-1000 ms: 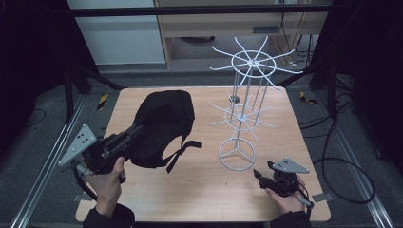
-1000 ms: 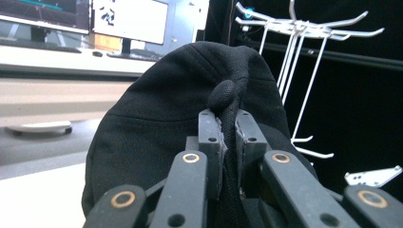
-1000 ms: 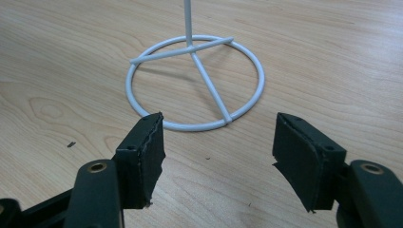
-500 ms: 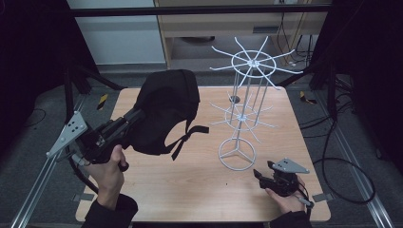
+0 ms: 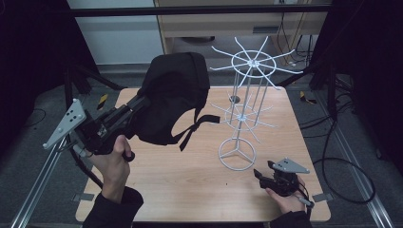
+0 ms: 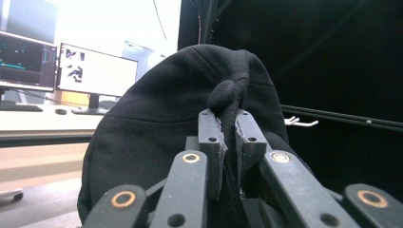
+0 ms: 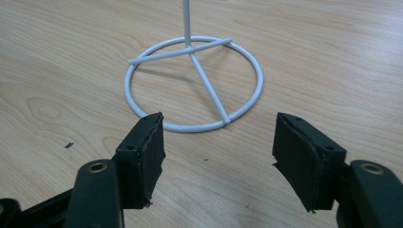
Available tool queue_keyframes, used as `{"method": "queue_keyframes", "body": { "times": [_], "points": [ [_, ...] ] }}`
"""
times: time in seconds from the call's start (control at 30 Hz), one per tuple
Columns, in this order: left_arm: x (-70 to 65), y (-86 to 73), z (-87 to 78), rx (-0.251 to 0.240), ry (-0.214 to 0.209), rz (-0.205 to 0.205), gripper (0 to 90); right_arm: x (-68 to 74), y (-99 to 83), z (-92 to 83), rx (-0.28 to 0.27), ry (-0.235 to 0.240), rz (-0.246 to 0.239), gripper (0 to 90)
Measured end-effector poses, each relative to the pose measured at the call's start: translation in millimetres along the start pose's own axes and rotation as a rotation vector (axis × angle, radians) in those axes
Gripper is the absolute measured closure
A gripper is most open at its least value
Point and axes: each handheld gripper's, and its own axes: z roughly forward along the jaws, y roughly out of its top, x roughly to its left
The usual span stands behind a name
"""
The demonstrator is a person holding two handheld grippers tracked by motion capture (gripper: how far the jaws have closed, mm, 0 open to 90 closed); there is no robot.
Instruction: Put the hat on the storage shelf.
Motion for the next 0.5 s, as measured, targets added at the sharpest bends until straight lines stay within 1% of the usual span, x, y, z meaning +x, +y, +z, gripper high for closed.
{"method": "queue_keyframes", "body": {
  "times": [0.03,0.07,0.17,0.2,0.23,0.27,0.37,0.43,0.5],
  "points": [
    [-1.2,0.6,4.0,0.0,-0.005,0.002,83.2,0.3,0.1,-0.1,0.003,0.002,0.003,35.2],
    [-1.2,0.6,4.0,0.0,-0.005,0.002,83.2,0.3,0.1,0.0,0.002,0.002,0.002,35.2],
    [-1.9,0.1,14.2,0.011,-0.012,-0.002,83.2,0.1,0.1,0.1,0.002,0.0,0.0,35.1],
    [-1.9,0.1,14.2,0.011,-0.012,-0.002,83.2,0.1,0.1,0.1,0.002,0.0,0.0,35.1],
    [-2.0,-1.0,19.3,0.017,-0.017,-0.001,83.2,0.0,-0.1,0.1,0.001,-0.001,-0.003,35.1],
    [-2.0,-1.0,19.3,0.017,-0.017,-0.001,83.2,0.2,0.0,-0.2,0.001,0.001,0.001,35.1],
    [-1.0,-5.0,27.9,0.031,-0.027,-0.014,83.2,-0.3,-0.1,0.2,-0.001,0.0,-0.004,35.1],
    [-0.8,-7.4,31.7,0.042,-0.031,-0.016,83.2,0.2,0.0,-0.1,0.002,0.002,0.002,35.1],
    [-1.0,-9.9,35.1,0.053,-0.034,-0.016,83.2,-0.2,-0.1,0.2,-0.001,0.0,-0.005,35.1]
  ]
}}
